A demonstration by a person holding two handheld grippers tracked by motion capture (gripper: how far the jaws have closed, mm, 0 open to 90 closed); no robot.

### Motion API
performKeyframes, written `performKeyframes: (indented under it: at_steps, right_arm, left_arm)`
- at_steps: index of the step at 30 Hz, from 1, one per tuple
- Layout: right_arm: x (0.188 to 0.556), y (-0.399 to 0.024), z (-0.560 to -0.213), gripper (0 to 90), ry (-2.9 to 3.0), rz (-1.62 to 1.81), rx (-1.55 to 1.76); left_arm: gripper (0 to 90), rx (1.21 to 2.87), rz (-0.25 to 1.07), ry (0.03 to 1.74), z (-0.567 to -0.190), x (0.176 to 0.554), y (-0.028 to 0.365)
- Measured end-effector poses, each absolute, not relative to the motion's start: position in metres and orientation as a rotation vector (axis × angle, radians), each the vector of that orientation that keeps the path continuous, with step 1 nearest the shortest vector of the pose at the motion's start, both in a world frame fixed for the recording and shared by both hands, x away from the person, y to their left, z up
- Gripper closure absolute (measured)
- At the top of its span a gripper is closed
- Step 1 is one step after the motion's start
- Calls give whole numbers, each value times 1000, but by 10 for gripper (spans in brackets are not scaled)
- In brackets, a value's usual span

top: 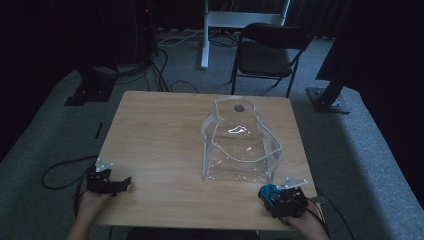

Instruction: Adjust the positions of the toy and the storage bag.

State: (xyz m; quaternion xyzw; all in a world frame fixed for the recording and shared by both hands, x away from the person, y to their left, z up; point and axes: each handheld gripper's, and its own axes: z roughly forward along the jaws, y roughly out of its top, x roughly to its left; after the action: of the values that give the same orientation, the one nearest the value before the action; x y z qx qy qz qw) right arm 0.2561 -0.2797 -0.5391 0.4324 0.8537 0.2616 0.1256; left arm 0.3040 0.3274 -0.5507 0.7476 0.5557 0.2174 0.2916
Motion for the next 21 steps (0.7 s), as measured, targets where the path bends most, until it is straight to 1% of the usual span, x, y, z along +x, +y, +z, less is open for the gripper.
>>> performKeyframes:
  at_steps: [2, 8, 21]
  right_arm:
    - [256, -279, -540, 109, 2492, 749, 1260]
    - [256, -276, -542, 121, 2499, 671, 1232]
    - [257, -280, -542, 123, 2518, 661, 1277]
  left_arm:
    - [7, 1994, 572, 1491, -553, 304, 329]
    - [7, 1990, 605, 1483, -556, 302, 329]
    - [7, 1960, 627, 1500, -557, 303, 329]
